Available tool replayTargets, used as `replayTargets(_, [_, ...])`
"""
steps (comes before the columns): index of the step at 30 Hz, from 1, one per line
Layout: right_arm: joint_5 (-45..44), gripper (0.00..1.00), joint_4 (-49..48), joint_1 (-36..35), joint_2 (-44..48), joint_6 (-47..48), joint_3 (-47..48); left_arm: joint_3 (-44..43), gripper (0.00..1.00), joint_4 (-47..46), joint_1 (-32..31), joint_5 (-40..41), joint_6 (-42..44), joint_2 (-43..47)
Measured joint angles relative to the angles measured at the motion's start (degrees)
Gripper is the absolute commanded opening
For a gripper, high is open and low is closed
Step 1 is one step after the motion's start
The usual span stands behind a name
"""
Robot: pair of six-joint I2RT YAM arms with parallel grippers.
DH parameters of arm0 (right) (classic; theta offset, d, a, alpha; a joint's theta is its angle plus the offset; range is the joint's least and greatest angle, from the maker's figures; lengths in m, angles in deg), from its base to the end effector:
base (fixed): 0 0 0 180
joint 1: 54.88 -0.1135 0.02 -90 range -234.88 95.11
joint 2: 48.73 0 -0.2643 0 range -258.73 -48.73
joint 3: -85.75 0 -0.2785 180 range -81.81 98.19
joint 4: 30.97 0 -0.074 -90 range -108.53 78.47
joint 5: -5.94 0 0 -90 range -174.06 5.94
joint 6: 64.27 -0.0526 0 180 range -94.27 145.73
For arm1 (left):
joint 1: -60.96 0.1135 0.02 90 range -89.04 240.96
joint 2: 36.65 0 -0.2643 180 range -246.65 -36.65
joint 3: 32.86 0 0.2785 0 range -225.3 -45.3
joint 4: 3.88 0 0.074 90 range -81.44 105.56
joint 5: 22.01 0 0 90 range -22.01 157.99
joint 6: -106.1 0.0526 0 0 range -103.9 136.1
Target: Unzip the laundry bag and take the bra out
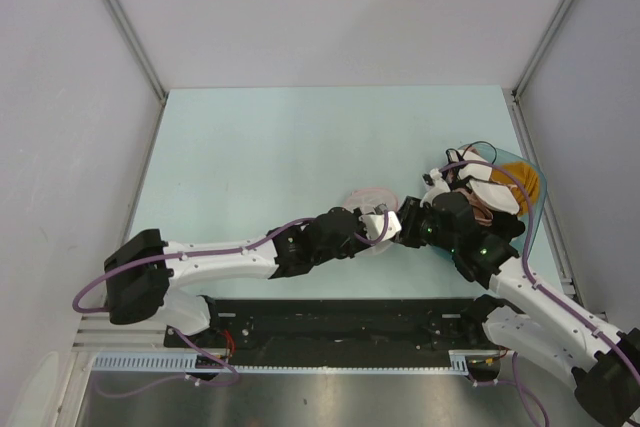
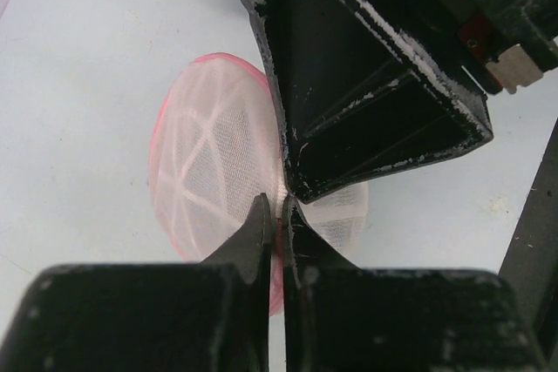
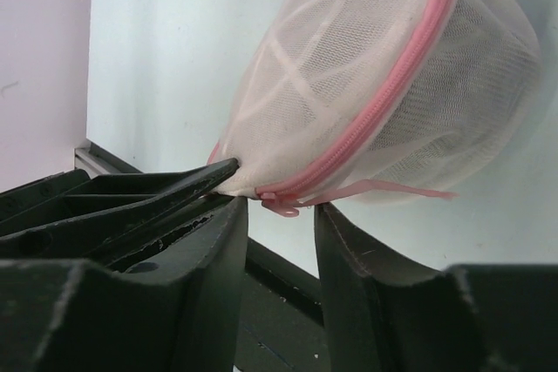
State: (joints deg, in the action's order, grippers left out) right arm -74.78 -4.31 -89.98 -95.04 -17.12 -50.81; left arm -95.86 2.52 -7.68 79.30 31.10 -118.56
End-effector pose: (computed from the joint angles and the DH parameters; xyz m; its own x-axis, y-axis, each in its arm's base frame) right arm 0.1793 0.1364 0.2286 -0.7596 0.2865 -0.5838 -0.2260 0.7256 0.6500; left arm 0.1407 -0.3313 0.2312 0.0692 0.5198 -0.8515 0.8600 0.4014 0.3150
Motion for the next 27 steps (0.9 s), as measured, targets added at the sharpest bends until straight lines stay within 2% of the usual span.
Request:
replayTargets(5, [0.2,0.24,-1.2,-0.6,0.0,-0.1,0.0,0.0,0.00,0.0,0.0,0.0,0.0,0.0])
replayTargets(9, [0.1,0.20,-1.3,-0.9,0.0,-0.2,0.0,0.0,0.01,0.0,0.0,-0.2,0.0,0.0])
replayTargets(12, [-0.1,0.13,-1.3,-1.0,0.1,-0.2,0.0,0.0,0.00,0.0,0.0,-0.2,0.0,0.0])
replayTargets(13, [-0.2,0.05,-1.2,-1.0,0.1,-0.2,0.0,0.0,0.01,0.0,0.0,-0.2,0.0,0.0])
replayTargets(15, [-0.4,0.00,-1.2,-1.0,0.2,0.0,0.0,0.0,0.00,0.0,0.0,-0.2,0.0,0.0])
replayTargets(27, [-3.7,0.00,2.4,-0.9,3.6,-0.4,0.0,0.0,0.00,-0.3,0.0,-1.1,0.0,0.3])
